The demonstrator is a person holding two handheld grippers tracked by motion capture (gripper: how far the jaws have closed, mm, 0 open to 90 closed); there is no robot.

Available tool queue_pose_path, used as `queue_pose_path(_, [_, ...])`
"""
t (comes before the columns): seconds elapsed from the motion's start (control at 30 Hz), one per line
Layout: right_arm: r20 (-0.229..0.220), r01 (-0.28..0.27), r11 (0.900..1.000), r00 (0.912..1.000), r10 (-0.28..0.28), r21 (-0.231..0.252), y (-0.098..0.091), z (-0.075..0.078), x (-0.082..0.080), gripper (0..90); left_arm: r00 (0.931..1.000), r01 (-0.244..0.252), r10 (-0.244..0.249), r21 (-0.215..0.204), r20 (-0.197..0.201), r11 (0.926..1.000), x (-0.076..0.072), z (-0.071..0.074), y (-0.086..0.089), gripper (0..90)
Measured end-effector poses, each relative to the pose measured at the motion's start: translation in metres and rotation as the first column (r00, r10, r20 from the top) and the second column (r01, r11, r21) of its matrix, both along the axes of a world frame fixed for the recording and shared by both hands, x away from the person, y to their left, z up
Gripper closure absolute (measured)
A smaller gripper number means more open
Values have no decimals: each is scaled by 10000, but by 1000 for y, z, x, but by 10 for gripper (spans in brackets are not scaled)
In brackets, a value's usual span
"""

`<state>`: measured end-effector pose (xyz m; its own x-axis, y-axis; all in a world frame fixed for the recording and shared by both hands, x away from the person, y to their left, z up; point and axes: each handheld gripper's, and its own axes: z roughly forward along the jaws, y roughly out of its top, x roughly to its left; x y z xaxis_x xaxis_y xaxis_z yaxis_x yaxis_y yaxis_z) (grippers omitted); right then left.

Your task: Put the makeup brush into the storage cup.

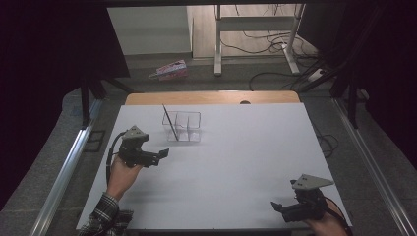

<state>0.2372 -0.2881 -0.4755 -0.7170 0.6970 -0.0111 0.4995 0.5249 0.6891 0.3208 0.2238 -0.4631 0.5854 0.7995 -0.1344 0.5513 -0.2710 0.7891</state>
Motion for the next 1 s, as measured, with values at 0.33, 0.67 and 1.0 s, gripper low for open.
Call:
queue_pose_path(0.33, [12, -28, 10000, 10000, 28, -22, 0, 0, 0, 6, 9997, 11, -10, -31, 256, 10000, -18, 0, -4, 0])
queue_pose_path(0.67, [4, -35, 10000, 10000, 35, -9, 0, 0, 0, 6, 9997, 143, -151, 403, 201, 9991, -30, -4, -12, 0])
queue_pose_path(1.0, [-6, -40, 10000, 10000, 40, 18, 0, 0, 0, 6, 9995, 245, -256, 630, 163, 9977, -38, -6, -16, 0])
